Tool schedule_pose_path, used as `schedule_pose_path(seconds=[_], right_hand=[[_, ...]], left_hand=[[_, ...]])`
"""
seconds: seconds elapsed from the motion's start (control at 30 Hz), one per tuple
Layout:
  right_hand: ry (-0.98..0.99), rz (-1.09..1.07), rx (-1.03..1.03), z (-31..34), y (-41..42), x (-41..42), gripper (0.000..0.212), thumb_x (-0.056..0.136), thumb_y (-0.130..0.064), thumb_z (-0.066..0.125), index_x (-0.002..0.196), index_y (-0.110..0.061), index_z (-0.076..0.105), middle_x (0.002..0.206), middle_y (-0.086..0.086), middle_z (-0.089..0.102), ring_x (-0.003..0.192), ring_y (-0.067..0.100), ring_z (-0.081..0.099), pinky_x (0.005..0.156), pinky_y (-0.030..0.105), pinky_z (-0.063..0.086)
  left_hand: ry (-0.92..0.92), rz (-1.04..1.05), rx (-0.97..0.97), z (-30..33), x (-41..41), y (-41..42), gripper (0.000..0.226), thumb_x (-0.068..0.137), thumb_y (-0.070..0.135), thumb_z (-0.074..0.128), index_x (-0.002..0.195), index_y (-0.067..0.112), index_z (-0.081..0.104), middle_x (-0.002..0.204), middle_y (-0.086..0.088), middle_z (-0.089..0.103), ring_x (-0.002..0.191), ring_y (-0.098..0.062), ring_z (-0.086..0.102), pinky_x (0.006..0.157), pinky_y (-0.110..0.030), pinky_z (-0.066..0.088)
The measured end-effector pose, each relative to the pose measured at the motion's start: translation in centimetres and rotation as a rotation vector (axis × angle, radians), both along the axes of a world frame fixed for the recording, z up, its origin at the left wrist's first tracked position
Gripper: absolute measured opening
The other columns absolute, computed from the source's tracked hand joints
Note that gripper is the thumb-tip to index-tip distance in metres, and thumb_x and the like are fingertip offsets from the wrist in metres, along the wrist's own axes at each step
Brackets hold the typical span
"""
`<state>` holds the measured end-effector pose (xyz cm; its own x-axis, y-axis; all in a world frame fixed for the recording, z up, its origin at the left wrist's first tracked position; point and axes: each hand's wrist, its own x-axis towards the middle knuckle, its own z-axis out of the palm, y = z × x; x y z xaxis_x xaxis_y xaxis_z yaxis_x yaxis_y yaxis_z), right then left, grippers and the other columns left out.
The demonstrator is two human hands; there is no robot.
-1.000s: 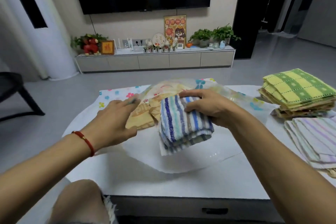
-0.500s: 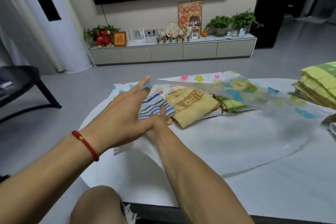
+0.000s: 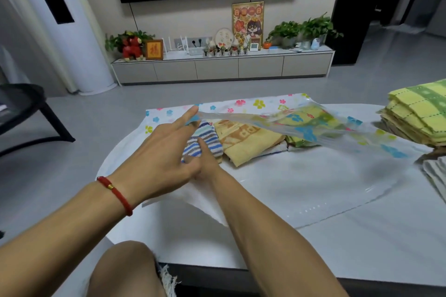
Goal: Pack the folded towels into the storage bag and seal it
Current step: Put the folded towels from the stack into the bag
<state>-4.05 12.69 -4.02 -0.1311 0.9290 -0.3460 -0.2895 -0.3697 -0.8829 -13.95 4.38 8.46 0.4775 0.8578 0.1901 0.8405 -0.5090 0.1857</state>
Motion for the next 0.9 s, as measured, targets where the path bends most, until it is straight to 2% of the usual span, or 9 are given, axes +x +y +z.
schedule_pose_path(seconds=[0.1, 0.17, 0.3, 0.43, 0.53, 0.63, 0.7, 0.8, 0.9], right_hand=[[-0.367, 0.106, 0.111, -0.7, -1.3, 4.1, 0.066, 0.101, -0.013, 0.059, 0.158, -0.037, 0.033, 0.142, 0.011, 0.059, 0.114, 0.029, 0.067, 0.098, 0.044, 0.059], [-0.433, 0.166, 0.153, -0.3, -3.4, 7.3, 0.064, 0.100, -0.015, 0.060, 0.155, -0.040, 0.039, 0.134, 0.014, 0.064, 0.096, 0.022, 0.068, 0.089, 0.039, 0.060], [-0.669, 0.293, 0.220, 0.8, -8.6, 15.2, 0.049, 0.098, -0.019, 0.061, 0.147, -0.027, 0.055, 0.117, 0.012, 0.070, 0.087, 0.019, 0.068, 0.083, 0.039, 0.061], [-0.879, 0.403, 0.171, 3.0, -14.2, 24.6, 0.031, 0.098, -0.020, 0.061, 0.128, -0.018, 0.070, 0.108, 0.009, 0.078, 0.082, 0.014, 0.073, 0.078, 0.033, 0.061], [-0.988, 0.269, 0.138, 4.5, -18.2, 32.4, 0.022, 0.098, -0.019, 0.061, 0.115, -0.017, 0.074, 0.096, 0.007, 0.080, 0.076, 0.016, 0.074, 0.071, 0.031, 0.062], [-1.149, -0.037, 0.101, 4.8, -21.0, 40.0, 0.014, 0.098, -0.020, 0.063, 0.096, -0.020, 0.076, 0.080, 0.007, 0.078, 0.063, 0.016, 0.069, 0.058, 0.029, 0.057], [-1.345, -0.291, 0.048, 4.1, -21.9, 44.8, 0.014, 0.096, -0.022, 0.064, 0.091, -0.023, 0.077, 0.084, 0.006, 0.078, 0.070, 0.020, 0.069, 0.061, 0.031, 0.054], [-1.567, -0.612, -0.112, 1.7, -22.9, 51.1, 0.027, 0.095, -0.015, 0.059, 0.114, -0.018, 0.078, 0.119, 0.016, 0.074, 0.111, 0.038, 0.064, 0.091, 0.042, 0.053], [-1.600, -0.610, -0.383, -1.1, -23.9, 54.6, 0.042, 0.102, -0.023, 0.045, 0.142, -0.030, 0.059, 0.146, 0.021, 0.051, 0.134, 0.045, 0.046, 0.109, 0.051, 0.041]], left_hand=[[0.023, 0.014, -0.006, 0.0, 0.6, 0.2, 0.079, 0.086, 0.044, 0.061, 0.155, 0.029, 0.025, 0.165, 0.012, 0.006, 0.143, -0.023, 0.029, 0.114, -0.036, 0.031], [0.059, 0.019, 0.013, 0.0, 1.5, 0.2, 0.079, 0.086, 0.046, 0.060, 0.154, 0.032, 0.025, 0.166, 0.006, 0.005, 0.146, -0.028, 0.022, 0.116, -0.045, 0.031], [0.158, 0.009, 0.113, -0.1, 4.5, 0.4, 0.072, 0.084, 0.051, 0.062, 0.149, 0.039, 0.033, 0.166, 0.003, 0.004, 0.148, -0.034, 0.010, 0.111, -0.061, 0.030], [0.262, -0.069, 0.204, -0.5, 9.2, 1.0, 0.069, 0.082, 0.055, 0.063, 0.146, 0.042, 0.038, 0.166, -0.001, 0.003, 0.149, -0.036, 0.002, 0.112, -0.067, 0.022], [0.358, -0.143, 0.267, -1.2, 13.6, 1.3, 0.066, 0.080, 0.061, 0.062, 0.141, 0.043, 0.045, 0.166, -0.003, 0.008, 0.149, -0.038, 0.003, 0.111, -0.068, 0.022], [0.430, -0.203, 0.279, -2.3, 17.5, 1.4, 0.065, 0.078, 0.064, 0.060, 0.138, 0.044, 0.047, 0.166, -0.002, 0.009, 0.149, -0.039, 0.002, 0.111, -0.070, 0.019], [0.474, -0.235, 0.296, -3.1, 19.7, 1.3, 0.064, 0.077, 0.064, 0.057, 0.138, 0.045, 0.048, 0.166, -0.001, 0.009, 0.148, -0.040, 0.003, 0.110, -0.070, 0.019], [0.529, -0.258, 0.312, -3.9, 22.3, 1.2, 0.064, 0.079, 0.065, 0.055, 0.139, 0.044, 0.048, 0.165, -0.001, 0.012, 0.148, -0.041, 0.003, 0.109, -0.070, 0.020], [0.575, -0.262, 0.313, -4.2, 23.9, 1.3, 0.064, 0.080, 0.065, 0.054, 0.140, 0.043, 0.047, 0.164, 0.001, 0.015, 0.148, -0.041, 0.004, 0.109, -0.070, 0.020]])
